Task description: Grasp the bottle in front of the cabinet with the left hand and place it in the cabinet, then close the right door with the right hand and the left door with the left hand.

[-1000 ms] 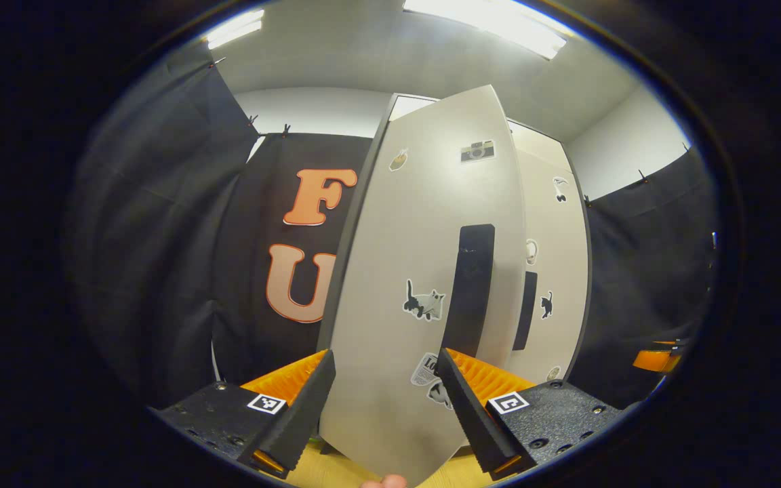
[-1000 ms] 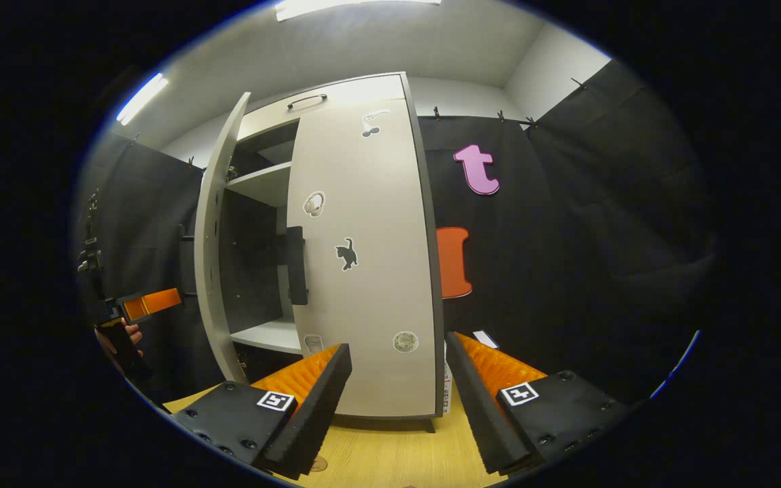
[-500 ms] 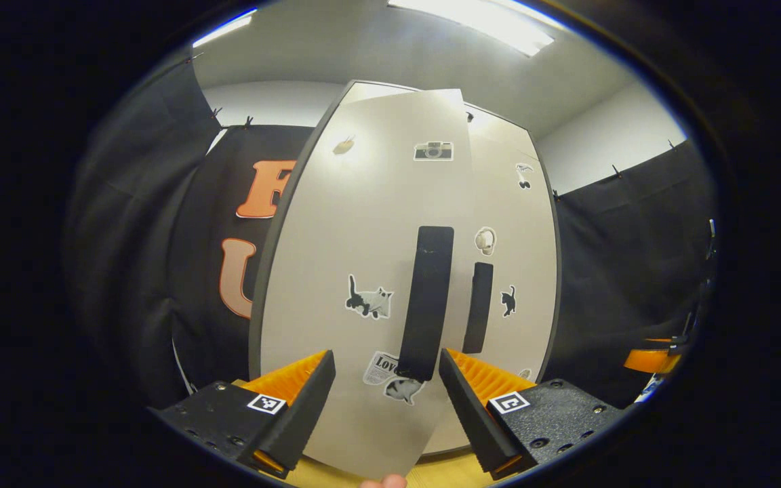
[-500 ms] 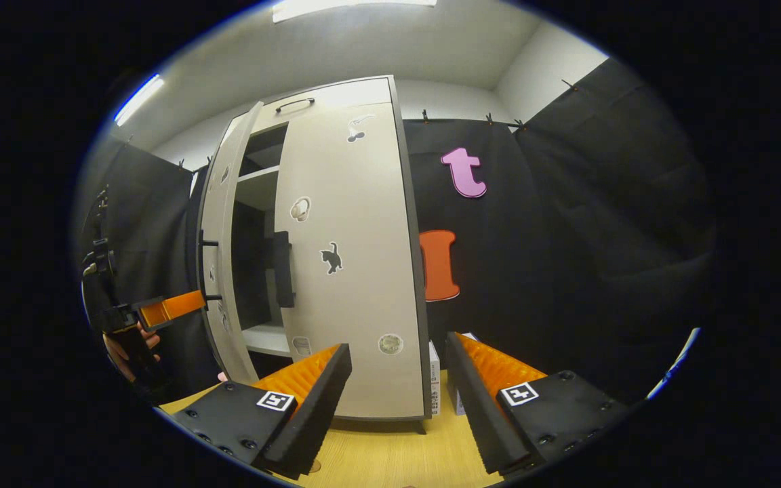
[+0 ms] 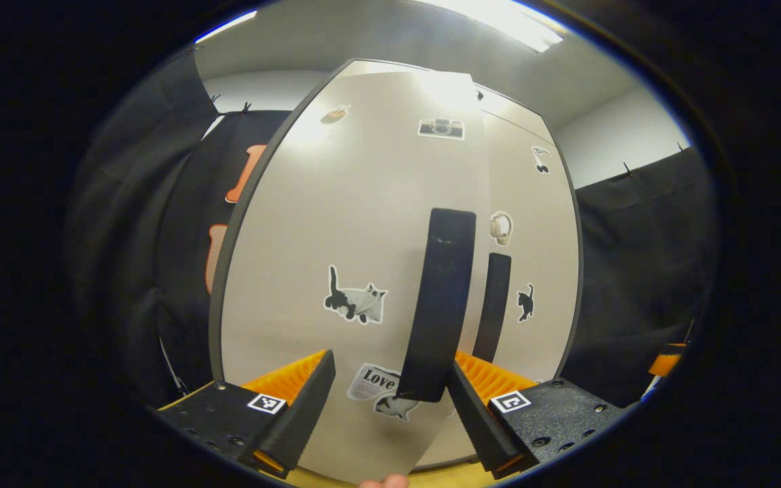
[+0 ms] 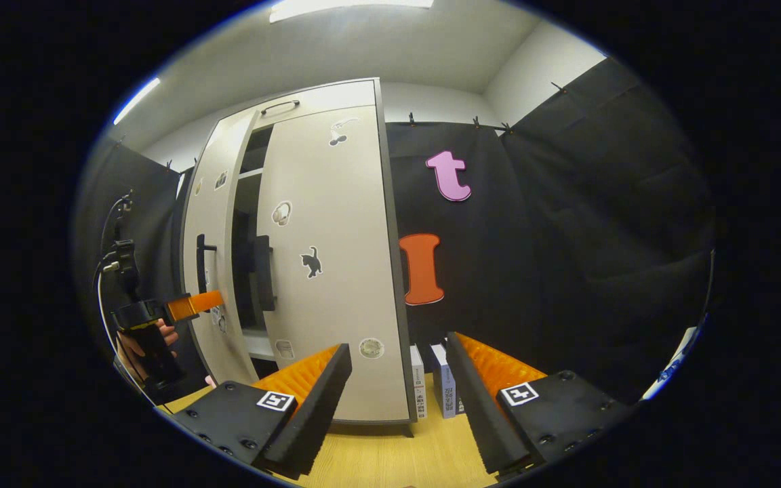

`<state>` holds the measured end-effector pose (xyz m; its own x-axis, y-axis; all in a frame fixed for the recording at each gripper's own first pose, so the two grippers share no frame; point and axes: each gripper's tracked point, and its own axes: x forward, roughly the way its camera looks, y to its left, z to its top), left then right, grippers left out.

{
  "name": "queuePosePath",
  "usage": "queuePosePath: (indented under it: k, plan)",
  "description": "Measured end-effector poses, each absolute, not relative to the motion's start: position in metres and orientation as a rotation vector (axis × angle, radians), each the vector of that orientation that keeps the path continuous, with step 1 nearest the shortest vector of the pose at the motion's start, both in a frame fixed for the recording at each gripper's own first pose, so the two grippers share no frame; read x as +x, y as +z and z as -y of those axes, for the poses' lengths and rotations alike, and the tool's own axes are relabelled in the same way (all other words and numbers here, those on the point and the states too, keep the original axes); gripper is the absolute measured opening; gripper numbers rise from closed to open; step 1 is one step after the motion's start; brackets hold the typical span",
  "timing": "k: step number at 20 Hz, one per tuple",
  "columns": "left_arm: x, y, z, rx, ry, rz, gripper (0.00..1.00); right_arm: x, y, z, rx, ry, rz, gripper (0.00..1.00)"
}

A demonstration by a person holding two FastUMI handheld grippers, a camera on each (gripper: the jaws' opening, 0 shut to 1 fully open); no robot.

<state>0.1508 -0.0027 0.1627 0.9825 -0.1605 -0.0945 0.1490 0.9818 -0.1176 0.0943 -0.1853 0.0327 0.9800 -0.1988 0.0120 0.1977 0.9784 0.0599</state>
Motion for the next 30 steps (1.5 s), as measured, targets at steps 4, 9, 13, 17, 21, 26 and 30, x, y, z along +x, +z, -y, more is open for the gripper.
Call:
queuePosePath:
  k: [4, 9, 13, 17, 21, 26, 30]
  plan:
    - [0.162, 0.157, 0.006, -0.108, -0.142, -0.101, 0.96, 0.096, 0.034, 0.196, 0.051, -0.233, 0.023, 0.94]
    - [0.172, 0.154, 0.006, -0.002, -0.086, -0.082, 0.96, 0.100, 0.034, 0.201, 0.040, -0.251, 0.021, 0.94]
    - [0.173, 0.154, 0.008, 0.025, -0.044, -0.082, 0.99, 0.101, 0.035, 0.202, 0.042, -0.254, 0.023, 0.94]
    - [0.172, 0.154, 0.010, 0.049, -0.022, -0.083, 0.96, 0.099, 0.034, 0.201, 0.042, -0.255, 0.020, 0.94]
    - [0.161, 0.166, 0.013, 0.064, -0.031, -0.053, 0.95, 0.096, 0.035, 0.198, 0.044, -0.240, 0.022, 0.94]
    - [0.114, 0.197, 0.008, 0.038, -0.032, -0.030, 0.95, 0.096, 0.039, 0.183, 0.068, -0.176, 0.029, 0.94]
    - [0.073, 0.214, -0.006, 0.047, -0.014, -0.021, 0.95, 0.092, 0.032, 0.165, 0.061, -0.118, 0.011, 0.94]
